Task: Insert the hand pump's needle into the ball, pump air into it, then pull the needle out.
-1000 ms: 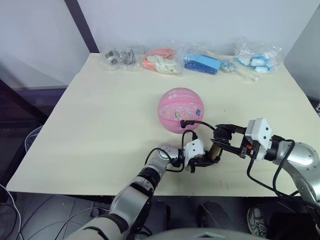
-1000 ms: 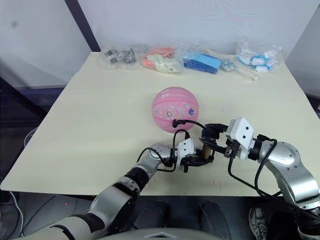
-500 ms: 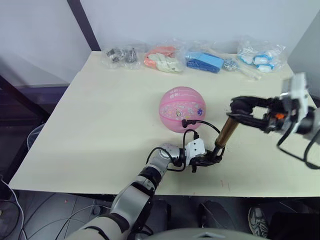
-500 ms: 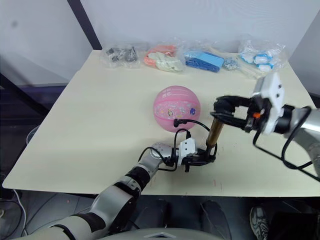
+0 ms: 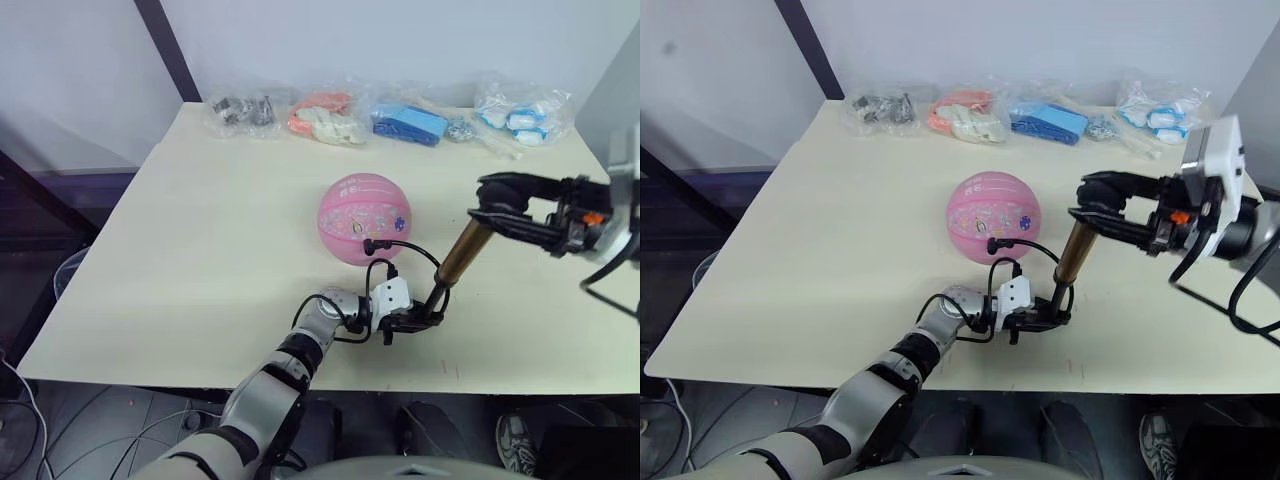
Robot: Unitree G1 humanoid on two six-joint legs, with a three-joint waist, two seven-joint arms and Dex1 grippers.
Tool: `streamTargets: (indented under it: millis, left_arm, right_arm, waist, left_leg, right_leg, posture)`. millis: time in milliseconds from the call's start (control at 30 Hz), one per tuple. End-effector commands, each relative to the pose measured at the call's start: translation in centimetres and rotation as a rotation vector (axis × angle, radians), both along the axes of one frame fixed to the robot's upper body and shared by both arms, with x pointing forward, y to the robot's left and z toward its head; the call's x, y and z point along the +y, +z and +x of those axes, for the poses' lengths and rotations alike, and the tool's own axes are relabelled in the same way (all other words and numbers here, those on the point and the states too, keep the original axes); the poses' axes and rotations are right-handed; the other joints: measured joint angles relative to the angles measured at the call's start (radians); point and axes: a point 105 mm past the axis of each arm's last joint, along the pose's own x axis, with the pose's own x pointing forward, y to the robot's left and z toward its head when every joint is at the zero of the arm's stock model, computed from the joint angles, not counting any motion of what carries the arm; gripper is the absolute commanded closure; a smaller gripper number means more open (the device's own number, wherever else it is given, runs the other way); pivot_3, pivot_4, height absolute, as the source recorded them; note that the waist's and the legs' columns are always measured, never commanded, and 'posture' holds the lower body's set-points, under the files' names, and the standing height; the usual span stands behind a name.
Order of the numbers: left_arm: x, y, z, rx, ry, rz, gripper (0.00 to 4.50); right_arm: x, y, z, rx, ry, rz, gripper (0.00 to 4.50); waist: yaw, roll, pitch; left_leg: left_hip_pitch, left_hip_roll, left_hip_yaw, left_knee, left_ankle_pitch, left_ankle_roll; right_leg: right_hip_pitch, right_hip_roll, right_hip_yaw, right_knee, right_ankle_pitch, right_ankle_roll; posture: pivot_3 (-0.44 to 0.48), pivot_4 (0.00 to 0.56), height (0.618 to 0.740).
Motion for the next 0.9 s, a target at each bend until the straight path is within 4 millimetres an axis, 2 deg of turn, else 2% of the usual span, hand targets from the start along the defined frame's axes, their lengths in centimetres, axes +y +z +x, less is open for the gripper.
streamTargets:
  millis: [33,167,300,500,633,700,767,900]
  left_arm:
    - [1.3,-3.6,-2.1,0.108,-0.032,0.125,3.37]
    - [1.3,-3.6,-2.1,0.108,-0.032,0.125,3.37]
    - [1.3,-3.6,-2.1,0.106,-0.029,0.125,3.37]
    - [1.3,-3.6,-2.2,0.108,-0.029,0.123,3.37]
    - [1.2,-3.6,-2.2,0.109,-0.029,0.123,3.37]
    - [1.3,-3.6,-2.1,0.109,-0.027,0.123,3.37]
    - [1.3,-3.6,-2.1,0.108,-0.027,0.125,3.37]
    - [1.3,-3.6,-2.0,0.109,-0.027,0.126,3.37]
  right_arm:
    - [1.1,-3.5,-0.2,0.088,0.023,-0.03,2.54]
    - [1.7,-6.0,-0.3,0.135,0.03,-0.02,2.54]
    - [2.4,-9.5,-0.6,0.195,0.041,-0.037,2.54]
    - [2.3,-12.7,-0.9,0.226,0.018,-0.067,2.54]
    - [2.2,-13.8,-1.0,0.216,-0.008,-0.096,2.54]
    - [2.1,-13.9,-1.0,0.196,-0.018,-0.106,2.54]
    - [2.2,-13.0,-0.9,0.174,-0.025,-0.081,2.54]
    - [1.8,-9.1,-0.5,0.088,-0.028,-0.048,2.54]
  waist:
    - [-0.001,-0.001,-0.001]
    - [-0.001,-0.001,-0.002]
    - [-0.001,-0.004,-0.004]
    - [-0.002,-0.006,-0.008]
    - [-0.001,-0.006,-0.008]
    - [-0.002,-0.005,-0.009]
    - [-0.001,-0.005,-0.009]
    - [-0.001,-0.004,-0.008]
  left_leg:
    - [0.0,0.0,0.0,0.0,0.0,0.0]
    - [0.001,0.0,0.0,0.0,0.0,0.0]
    - [0.001,0.0,-0.001,0.0,0.0,0.0]
    - [0.002,0.0,-0.001,-0.001,0.0,0.0]
    - [0.002,0.0,-0.001,-0.001,0.0,0.0]
    - [0.003,0.0,-0.001,-0.001,0.0,0.0]
    - [0.003,0.0,0.0,-0.001,0.0,0.0]
    - [0.002,0.0,-0.001,-0.001,0.0,0.0]
  right_leg:
    - [0.0,0.0,0.0,0.0,0.0,0.0]
    - [0.001,0.001,0.0,0.0,0.0,0.0]
    - [0.001,0.001,0.0,0.0,0.0,0.0]
    - [0.001,0.001,0.0,0.0,0.0,0.0]
    - [0.001,0.002,0.0,0.0,0.0,0.0]
    - [0.001,0.002,0.0,0.0,0.0,0.0]
    - [0.001,0.001,0.0,0.0,0.0,0.0]
    - [0.001,0.001,0.0,0.0,0.0,0.0]
  posture:
    - [0.0,0.15,0.74]
    - [0.0,0.15,0.74]
    - [0.0,0.15,0.74]
    - [0.0,0.15,0.74]
    - [0.0,0.15,0.74]
    - [0.0,0.15,0.74]
    - [0.0,0.15,0.74]
    - [0.0,0.15,0.74]
